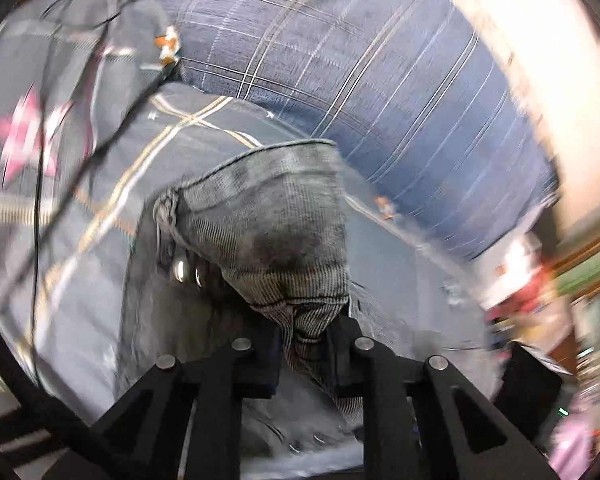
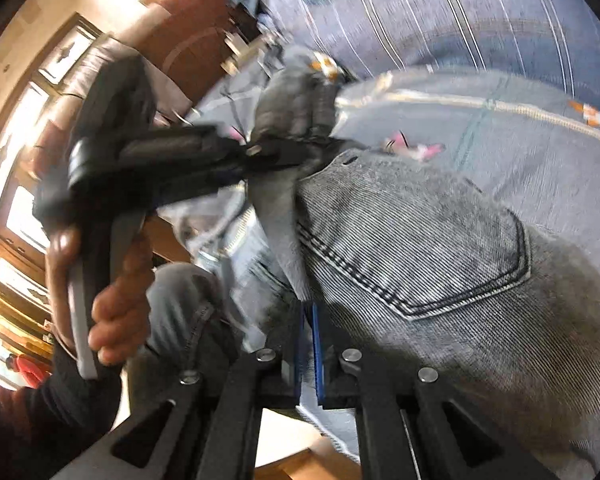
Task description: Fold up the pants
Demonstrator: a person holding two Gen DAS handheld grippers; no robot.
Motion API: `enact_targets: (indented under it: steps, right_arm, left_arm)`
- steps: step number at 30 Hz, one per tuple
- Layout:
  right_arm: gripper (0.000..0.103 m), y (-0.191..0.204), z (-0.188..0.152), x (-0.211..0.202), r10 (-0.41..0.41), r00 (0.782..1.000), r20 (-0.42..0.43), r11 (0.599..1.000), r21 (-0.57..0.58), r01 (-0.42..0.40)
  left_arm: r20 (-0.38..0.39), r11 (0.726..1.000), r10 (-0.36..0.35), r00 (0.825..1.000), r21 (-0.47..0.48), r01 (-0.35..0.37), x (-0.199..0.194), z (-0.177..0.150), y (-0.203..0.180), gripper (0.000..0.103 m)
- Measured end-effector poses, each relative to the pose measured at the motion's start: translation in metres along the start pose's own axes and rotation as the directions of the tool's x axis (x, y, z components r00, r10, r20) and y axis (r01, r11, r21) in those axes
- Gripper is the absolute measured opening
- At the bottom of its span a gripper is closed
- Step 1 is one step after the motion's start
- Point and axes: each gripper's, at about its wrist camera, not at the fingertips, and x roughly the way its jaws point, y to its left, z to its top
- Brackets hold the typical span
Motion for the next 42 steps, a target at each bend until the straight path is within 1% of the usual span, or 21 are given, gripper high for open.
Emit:
enact_targets:
  steps: [3, 5, 7, 9, 11, 14, 17, 21, 22, 24, 25, 27, 29, 30, 31, 32, 33, 35, 36, 39, 42]
  right_arm:
    - [0.004, 0.008, -0.019, -0.010, 0.020, 0.999, 0.027, 1.000, 0.009, -0.020]
    - [0.004, 0.008, -0.035, -0.008, -0.004, 1.000, 0.013, 1.000, 0.025, 0.003]
    - [0.004, -0.002, -0.051, 0.005, -0.037, 0.999, -0.030, 0.997, 0.059, 0.039]
    - [0.004, -0.013, -0.059, 0.021, -0.048, 0.995, -0.087, 0.993, 0.104, 0.057]
    - [0.004, -0.017, -0.062, 0.032, -0.069, 0.991, -0.118, 0.990, 0.116, 0.082]
    - [0.004, -0.018, -0.062, 0.017, -0.033, 0.998, -0.049, 0.986, 0.159, 0.040]
    - [0.005, -0.015, -0.064, -0.006, -0.064, 0.998, 0.028, 0.986, 0.155, 0.058]
    - [0.005, -0.024, -0.074, -0.023, -0.129, 0.989, 0.070, 0.973, 0.201, 0.113]
    - [0.005, -0.028, -0.075, -0.029, -0.141, 0.987, 0.080, 0.968, 0.220, 0.120]
    - [0.005, -0.046, -0.076, -0.041, -0.145, 0.983, 0.114, 0.952, 0.286, 0.107]
    - [0.005, -0.051, -0.077, -0.049, -0.151, 0.980, 0.132, 0.945, 0.309, 0.105]
    - [0.005, -0.062, -0.075, -0.069, -0.141, 0.970, 0.199, 0.937, 0.344, 0.066]
    - [0.005, -0.064, -0.074, -0.085, -0.174, 0.951, 0.254, 0.928, 0.365, 0.072]
    - [0.006, -0.065, -0.073, -0.091, -0.196, 0.940, 0.280, 0.924, 0.374, 0.081]
    - [0.007, -0.065, -0.072, -0.093, -0.215, 0.933, 0.288, 0.921, 0.377, 0.096]
    - [0.007, -0.064, -0.070, -0.095, -0.246, 0.927, 0.284, 0.917, 0.379, 0.127]
    - [0.007, -0.064, -0.068, -0.095, -0.276, 0.921, 0.275, 0.911, 0.380, 0.160]
    - [0.007, -0.061, -0.069, -0.100, -0.318, 0.908, 0.271, 0.901, 0.384, 0.201]
    - [0.007, -0.060, -0.070, -0.106, -0.332, 0.896, 0.294, 0.898, 0.388, 0.205]
    - [0.007, -0.061, -0.074, -0.120, -0.260, 0.882, 0.392, 0.910, 0.405, 0.088]
    - [0.007, -0.058, -0.073, -0.130, -0.143, 0.889, 0.434, 0.924, 0.381, -0.037]
  left_arm:
    - [0.021, 0.998, -0.014, 1.000, -0.066, 0.016, -0.012, -0.033, 0.027, 0.018]
    - [-0.008, 0.997, 0.050, 0.999, -0.057, -0.050, -0.002, -0.060, 0.042, 0.020]
    - [-0.052, 0.993, 0.077, 0.996, -0.082, -0.081, 0.016, -0.079, 0.060, 0.020]
    - [-0.029, 0.993, 0.069, 0.997, -0.095, -0.072, 0.022, -0.090, 0.068, 0.022]
    - [-0.015, 0.993, 0.057, 0.998, -0.103, -0.058, 0.019, -0.094, 0.072, 0.035]
    - [0.038, 0.994, 0.069, 0.997, -0.087, -0.065, 0.001, -0.098, 0.066, 0.061]
    - [0.092, 0.996, 0.081, 0.992, -0.055, -0.076, -0.018, -0.101, 0.058, 0.070]
    - [0.022, 0.979, 0.167, 0.986, -0.126, -0.163, -0.003, -0.091, 0.071, 0.070]
    - [0.017, 0.974, 0.183, 0.983, -0.139, -0.179, 0.000, -0.089, 0.074, 0.066]
    - [0.028, 0.974, 0.178, 0.984, -0.145, -0.172, -0.002, -0.086, 0.076, 0.041]
    - [0.057, 0.980, 0.156, 0.986, -0.135, -0.147, -0.008, -0.086, 0.074, 0.023]
    - [0.084, 0.982, 0.158, 0.984, -0.120, -0.147, -0.015, -0.084, 0.073, 0.021]
    - [0.033, 0.974, 0.196, 0.980, -0.118, -0.191, -0.010, -0.082, 0.078, 0.022]
    - [-0.004, 0.969, 0.215, 0.977, -0.122, -0.214, -0.007, -0.080, 0.081, 0.025]
    - [-0.023, 0.961, 0.247, 0.969, -0.120, -0.248, -0.008, -0.081, 0.083, 0.036]
    - [-0.005, 0.963, 0.253, 0.968, -0.097, -0.252, -0.016, -0.083, 0.078, 0.039]
    - [0.020, 0.965, 0.255, 0.967, -0.075, -0.253, -0.023, -0.084, 0.072, 0.041]
    - [0.132, 0.969, 0.247, 0.960, -0.011, -0.248, -0.050, -0.090, 0.052, 0.070]
    - [0.205, 0.969, 0.237, 0.950, 0.024, -0.247, -0.064, -0.095, 0.039, 0.076]
    - [0.262, 0.959, 0.236, 0.936, 0.093, -0.268, -0.076, -0.100, 0.008, 0.078]
    - [0.242, 0.966, 0.126, 0.962, 0.189, -0.174, -0.069, -0.099, -0.024, 0.078]
